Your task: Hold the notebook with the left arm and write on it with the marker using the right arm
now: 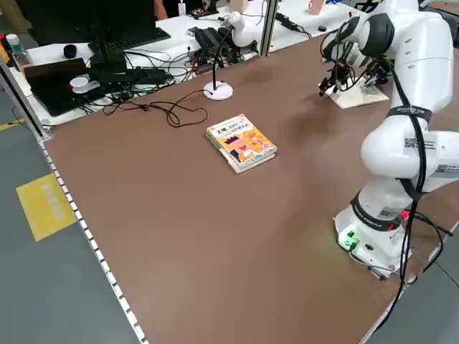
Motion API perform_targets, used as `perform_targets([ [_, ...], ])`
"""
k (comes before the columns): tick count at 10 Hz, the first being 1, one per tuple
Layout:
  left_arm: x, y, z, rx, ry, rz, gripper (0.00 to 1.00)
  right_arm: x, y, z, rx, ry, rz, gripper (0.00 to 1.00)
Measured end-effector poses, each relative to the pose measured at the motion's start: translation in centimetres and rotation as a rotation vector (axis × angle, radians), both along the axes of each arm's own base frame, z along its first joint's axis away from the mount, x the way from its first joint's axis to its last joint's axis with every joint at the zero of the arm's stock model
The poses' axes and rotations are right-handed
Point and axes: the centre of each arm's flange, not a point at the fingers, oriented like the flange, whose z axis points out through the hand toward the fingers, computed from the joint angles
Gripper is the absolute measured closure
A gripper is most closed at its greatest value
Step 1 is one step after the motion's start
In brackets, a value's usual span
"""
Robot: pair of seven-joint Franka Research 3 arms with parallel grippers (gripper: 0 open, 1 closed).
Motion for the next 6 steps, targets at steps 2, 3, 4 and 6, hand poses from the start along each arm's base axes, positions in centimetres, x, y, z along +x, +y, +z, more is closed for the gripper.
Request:
perform_targets([
  [2,0.00,0.00,0.00,0.000,0.000,0.000,0.00,0.07,-0.22,-0.09,0.000,-0.005,-0.002,0.83],
  [3,0.00,0.00,0.00,0.000,0.000,0.000,0.00,0.06,-0.24,-0.13,0.001,-0.009,-0.001,0.83],
  [4,0.00,-0.01,0.01,0.000,0.000,0.000,0.00,0.04,-0.22,-0.16,0.001,-0.010,0.000,0.83],
  [6,0.01,-0.02,0.03,-0.001,0.000,0.000,0.00,0.02,-0.18,-0.19,0.002,-0.011,0.001,0.83],
])
